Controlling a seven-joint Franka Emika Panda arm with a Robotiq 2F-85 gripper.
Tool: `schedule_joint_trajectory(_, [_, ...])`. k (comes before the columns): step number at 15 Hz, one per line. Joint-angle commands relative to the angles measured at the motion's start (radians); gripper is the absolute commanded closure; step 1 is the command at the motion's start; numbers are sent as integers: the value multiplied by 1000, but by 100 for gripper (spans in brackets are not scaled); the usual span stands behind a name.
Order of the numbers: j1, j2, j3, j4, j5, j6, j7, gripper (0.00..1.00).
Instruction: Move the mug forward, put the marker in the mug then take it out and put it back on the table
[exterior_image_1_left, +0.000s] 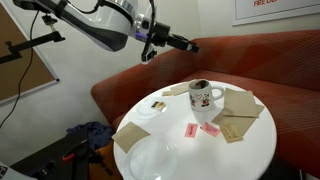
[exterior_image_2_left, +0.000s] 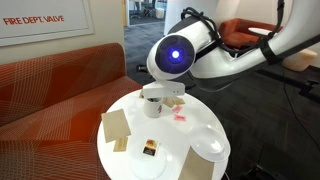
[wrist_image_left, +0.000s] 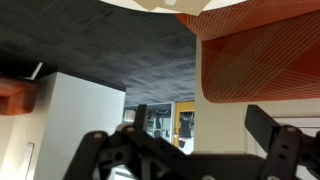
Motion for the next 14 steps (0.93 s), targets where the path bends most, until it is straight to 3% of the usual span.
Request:
schedule_joint_trajectory(1, [-37, -71, -1, -53, 124, 89, -183, 0])
schedule_joint_trajectory(4, [-53, -92, -9, -72, 275, 141, -379, 0])
schedule_joint_trajectory(14, [-43, -172, -29, -126, 752, 118, -945, 0])
